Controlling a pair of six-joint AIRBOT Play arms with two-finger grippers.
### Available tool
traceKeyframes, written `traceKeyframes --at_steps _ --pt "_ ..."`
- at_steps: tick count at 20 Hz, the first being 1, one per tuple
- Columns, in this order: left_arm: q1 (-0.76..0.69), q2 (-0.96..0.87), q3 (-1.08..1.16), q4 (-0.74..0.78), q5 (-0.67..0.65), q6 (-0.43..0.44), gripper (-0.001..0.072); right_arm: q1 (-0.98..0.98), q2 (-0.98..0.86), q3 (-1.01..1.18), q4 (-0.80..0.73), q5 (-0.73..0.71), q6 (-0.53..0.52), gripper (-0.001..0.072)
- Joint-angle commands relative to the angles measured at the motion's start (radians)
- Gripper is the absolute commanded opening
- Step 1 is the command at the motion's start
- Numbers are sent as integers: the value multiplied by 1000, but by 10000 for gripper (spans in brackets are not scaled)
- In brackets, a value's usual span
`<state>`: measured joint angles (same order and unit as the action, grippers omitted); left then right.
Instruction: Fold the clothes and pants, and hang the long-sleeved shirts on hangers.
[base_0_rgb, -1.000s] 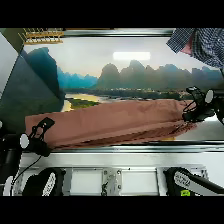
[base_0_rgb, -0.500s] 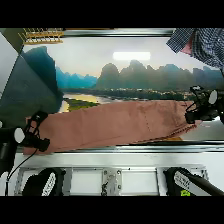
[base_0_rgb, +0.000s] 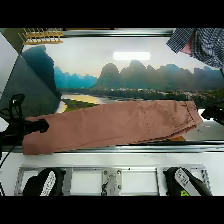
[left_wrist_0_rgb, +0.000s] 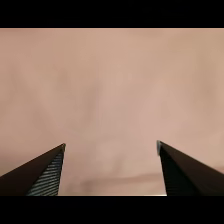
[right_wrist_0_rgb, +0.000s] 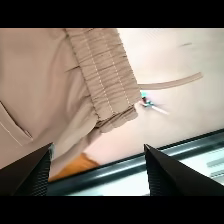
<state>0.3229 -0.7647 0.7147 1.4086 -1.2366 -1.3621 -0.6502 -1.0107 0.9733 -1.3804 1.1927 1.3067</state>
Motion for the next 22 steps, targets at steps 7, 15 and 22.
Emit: traceKeyframes --at_steps 7,15,22 --pt "92 -232 10 -131 251 -51 625 -196 8 -68 252 49 -27 613" --pt "476 -535 150 -76 222 89 625 -194 8 -85 252 76 -27 613" --pt "555 -735 243 -84 146 222 625 -194 8 -85 252 100 -27 613"
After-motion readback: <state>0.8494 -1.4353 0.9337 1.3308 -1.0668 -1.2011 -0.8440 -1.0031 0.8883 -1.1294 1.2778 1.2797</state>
